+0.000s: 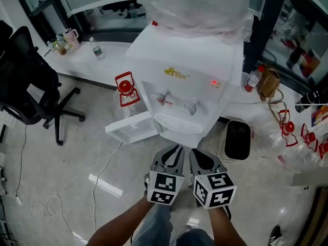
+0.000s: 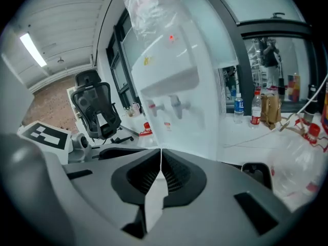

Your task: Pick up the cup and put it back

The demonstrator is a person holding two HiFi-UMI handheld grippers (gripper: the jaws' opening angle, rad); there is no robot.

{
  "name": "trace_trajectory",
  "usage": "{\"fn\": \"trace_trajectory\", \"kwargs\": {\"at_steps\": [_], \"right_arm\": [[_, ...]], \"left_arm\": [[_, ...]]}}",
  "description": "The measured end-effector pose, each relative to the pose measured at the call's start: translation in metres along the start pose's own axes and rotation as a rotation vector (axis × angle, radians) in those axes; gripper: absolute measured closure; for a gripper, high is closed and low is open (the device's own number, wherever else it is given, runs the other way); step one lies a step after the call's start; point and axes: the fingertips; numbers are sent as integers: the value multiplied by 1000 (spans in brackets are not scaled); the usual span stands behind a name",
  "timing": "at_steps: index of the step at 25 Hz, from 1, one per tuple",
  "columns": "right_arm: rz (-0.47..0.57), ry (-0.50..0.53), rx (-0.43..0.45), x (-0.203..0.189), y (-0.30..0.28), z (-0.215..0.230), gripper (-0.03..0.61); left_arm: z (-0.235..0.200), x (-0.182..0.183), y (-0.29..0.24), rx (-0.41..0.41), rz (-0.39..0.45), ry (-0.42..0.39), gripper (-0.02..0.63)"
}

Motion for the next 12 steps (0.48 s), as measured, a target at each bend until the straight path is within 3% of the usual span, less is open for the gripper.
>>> {"fn": "trace_trajectory", "kwargs": {"at_steps": [6, 12], "right_arm": [[7, 22, 14, 44, 66, -51, 557], [18, 48, 20, 72, 130, -100, 557]], "left_arm": [[15, 70, 76, 12, 21, 38, 587], [27, 105, 148, 40, 0, 104, 597]]}}
Point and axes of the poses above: the fingertips, and each gripper's own axes: y backward along the fingers, z to its right, x out of its top, and after that the axes turned 13 degrees about x, right-handed
